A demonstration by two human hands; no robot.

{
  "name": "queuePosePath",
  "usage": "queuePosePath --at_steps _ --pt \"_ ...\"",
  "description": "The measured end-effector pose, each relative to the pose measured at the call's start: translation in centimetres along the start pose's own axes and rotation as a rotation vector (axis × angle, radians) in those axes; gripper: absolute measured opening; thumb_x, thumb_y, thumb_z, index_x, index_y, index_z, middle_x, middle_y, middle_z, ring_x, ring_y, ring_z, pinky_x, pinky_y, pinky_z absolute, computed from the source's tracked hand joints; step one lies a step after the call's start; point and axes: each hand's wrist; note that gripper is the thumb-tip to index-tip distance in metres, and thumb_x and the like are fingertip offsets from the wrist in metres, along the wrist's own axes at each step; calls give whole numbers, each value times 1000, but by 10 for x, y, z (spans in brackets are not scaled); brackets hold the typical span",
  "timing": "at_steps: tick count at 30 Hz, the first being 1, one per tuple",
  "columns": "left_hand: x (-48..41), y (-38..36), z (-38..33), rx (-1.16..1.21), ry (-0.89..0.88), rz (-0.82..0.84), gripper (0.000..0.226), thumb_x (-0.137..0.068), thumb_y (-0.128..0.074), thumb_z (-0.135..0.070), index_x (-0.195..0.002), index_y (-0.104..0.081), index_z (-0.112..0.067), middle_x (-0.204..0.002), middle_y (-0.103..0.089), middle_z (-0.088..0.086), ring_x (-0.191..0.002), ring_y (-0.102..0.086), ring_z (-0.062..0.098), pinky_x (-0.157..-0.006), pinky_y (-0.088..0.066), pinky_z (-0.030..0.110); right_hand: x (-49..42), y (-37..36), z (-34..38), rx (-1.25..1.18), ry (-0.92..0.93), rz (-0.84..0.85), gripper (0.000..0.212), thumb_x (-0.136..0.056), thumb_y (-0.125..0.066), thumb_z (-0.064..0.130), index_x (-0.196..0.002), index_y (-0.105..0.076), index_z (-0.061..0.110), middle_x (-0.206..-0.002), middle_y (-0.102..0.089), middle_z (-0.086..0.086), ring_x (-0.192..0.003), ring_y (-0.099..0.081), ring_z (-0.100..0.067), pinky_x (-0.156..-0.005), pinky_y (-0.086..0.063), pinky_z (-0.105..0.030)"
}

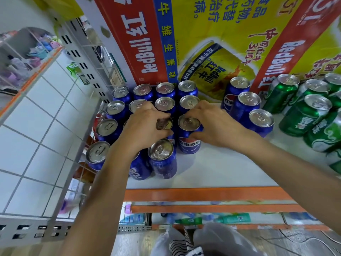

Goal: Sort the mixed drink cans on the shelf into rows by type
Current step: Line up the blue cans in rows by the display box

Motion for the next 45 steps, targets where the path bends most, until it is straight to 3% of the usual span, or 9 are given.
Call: queuePosePath --at_steps 5,16,23,28,32,35,37,42,45 --pt "0 0 1 6 1 -9 59 -75 -75 -42 -130 -57 -29 -104 -35 -7 -99 -40 9 -86 -39 27 3 -6 -6 -106 24 -41 53 -79 -73 19 -128 -57 26 -124 -49 -2 -105 -53 -21 -81 -45 -28" --pt "-1 4 -6 -33 13 13 60 -75 -76 -41 -130 -57 -28 -106 -37 -5 -94 -34 7 -79 -32 22 6 -14 -14 -157 37 -85 53 -79 -74 20 -129 -56 24 -132 -47 0 -116 -49 -20 -84 -35 -18" --pt "1 3 -28 -70 -8 -105 53 -81 -69 -42 -131 -56 -26 -128 -50 -1 -118 -46 16 -90 -39 27 17 -10 -19 -237 33 -118 60 -80 -73 24 -134 -48 23 -134 -47 -1 -124 -42 -17 -96 -37 -24" --pt "-7 -5 -82 216 -177 -268 41 -80 -73 -31 -120 -65 -22 -113 -59 1 -100 -56 14 -83 -38 18 51 6 -44 -287 -31 -525 36 -78 -63 8 -114 -64 13 -113 -59 -5 -103 -58 -19 -87 -45 -22" --pt "-23 -35 -128 256 -249 -151 54 -80 -71 -35 -131 -54 -29 -119 -56 -2 -104 -53 12 -89 -40 20 83 10 -81 -405 -250 -694 43 -78 -54 -10 -113 -62 13 -110 -56 2 -99 -59 -13 -83 -49 -21" --pt "-35 -61 -151 331 -231 -38 67 -79 -72 -36 -139 -42 -33 -127 -49 -2 -114 -49 16 -94 -39 25 100 1 -111 -452 -398 -580 49 -77 -49 -15 -119 -55 10 -109 -53 1 -97 -55 -17 -79 -45 -27" --pt "-43 -75 -159 341 -208 34 71 -80 -72 -35 -142 -39 -30 -133 -46 0 -122 -44 16 -92 -30 16 106 -9 -128 -518 -443 -449 51 -80 -49 -14 -126 -49 10 -111 -52 2 -98 -51 -15 -75 -42 -25" --pt "-53 -96 -168 381 -115 39 70 -75 -76 -36 -136 -44 -28 -127 -42 -3 -118 -42 11 -89 -25 15 112 -27 -148 -644 -428 -156 73 -78 -65 -1 -140 -31 17 -126 -49 2 -115 -49 -15 -95 -46 -35" --pt "-51 -97 -172 371 -91 17 70 -71 -79 -38 -132 -47 -27 -125 -42 -4 -115 -42 8 -90 -28 17 106 -30 -150 -604 -342 -95 73 -75 -73 11 -136 -35 20 -128 -49 4 -114 -50 -15 -92 -49 -37"
Point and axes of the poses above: each hand's wrist, its own x-axis away from the middle knuckle, its own y-axis out of the back of the hand, z = x × y
